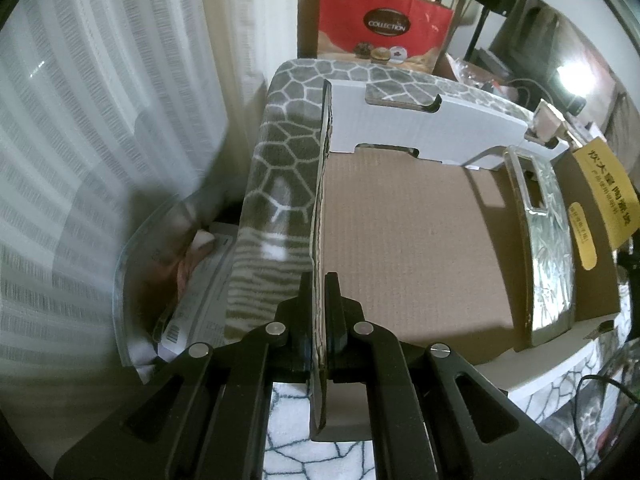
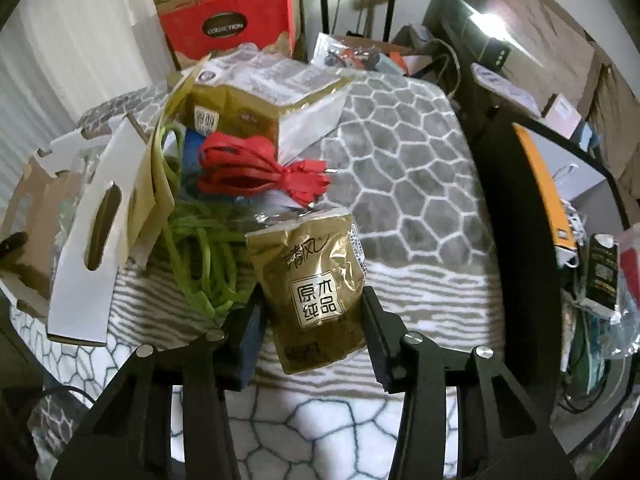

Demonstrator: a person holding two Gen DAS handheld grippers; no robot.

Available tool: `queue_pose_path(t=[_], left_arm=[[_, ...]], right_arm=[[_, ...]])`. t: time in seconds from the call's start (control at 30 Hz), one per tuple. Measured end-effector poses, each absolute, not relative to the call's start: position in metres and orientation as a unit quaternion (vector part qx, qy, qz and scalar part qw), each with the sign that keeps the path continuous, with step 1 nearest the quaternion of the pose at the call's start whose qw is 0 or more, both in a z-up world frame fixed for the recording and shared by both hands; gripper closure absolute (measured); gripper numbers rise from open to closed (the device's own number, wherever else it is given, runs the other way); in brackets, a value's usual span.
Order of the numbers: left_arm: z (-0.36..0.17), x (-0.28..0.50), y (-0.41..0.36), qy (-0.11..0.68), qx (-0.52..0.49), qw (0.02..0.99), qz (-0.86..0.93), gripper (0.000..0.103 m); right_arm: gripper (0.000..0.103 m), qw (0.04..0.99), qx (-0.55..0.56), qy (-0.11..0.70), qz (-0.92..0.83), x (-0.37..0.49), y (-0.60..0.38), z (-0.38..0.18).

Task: Organize objects
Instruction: 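Grasp the gold snack pouch with the right tool, then lower the gold snack pouch into the box and open the right tool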

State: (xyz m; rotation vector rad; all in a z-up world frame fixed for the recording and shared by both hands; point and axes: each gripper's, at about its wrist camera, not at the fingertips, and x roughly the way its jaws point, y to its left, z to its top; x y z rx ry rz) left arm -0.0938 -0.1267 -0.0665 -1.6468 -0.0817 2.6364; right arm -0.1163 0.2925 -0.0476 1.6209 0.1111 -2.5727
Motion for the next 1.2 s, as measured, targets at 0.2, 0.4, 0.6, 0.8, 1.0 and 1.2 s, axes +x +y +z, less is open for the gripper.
queue_pose_path(t=[0.2,0.4,0.6,0.8,1.0,1.2], left_arm=[[-0.066,-0.094,-0.127,-0.027,-0.529,0.017,0.848,0.099],[-0.065,-0.092,-0.127,-0.031,-0.53,0.019,0.848,0.099],[-0.066,-0.092,-0.128,-0.032,-0.53,0.02,0.847,0.099],[-0.065,-0.094,-0.13,-0.035,-0.532,0.025,0.846,0.099],[-0.065,-0.094,-0.129,-0.03,-0.534,0.026,0.845,0.099],[-0.065,-0.093,-0.13,-0.036,-0.533,0.028,0.845,0.099]], right_arm=[[0.057,0.045,0.507,0.022,-0.86,-0.103,0.298,-0.007],[0.057,0.079,0.476,0.011,-0.876,-0.097,0.281,0.042],[0.057,0.169,0.453,0.037,-0.875,-0.105,0.217,0.072],[0.057,0.239,0.458,0.077,-0.853,-0.122,0.135,0.063],[0.057,0.282,0.47,0.104,-0.83,-0.132,0.072,0.04],[0.057,0.305,0.488,0.128,-0.808,-0.152,0.027,0.011]])
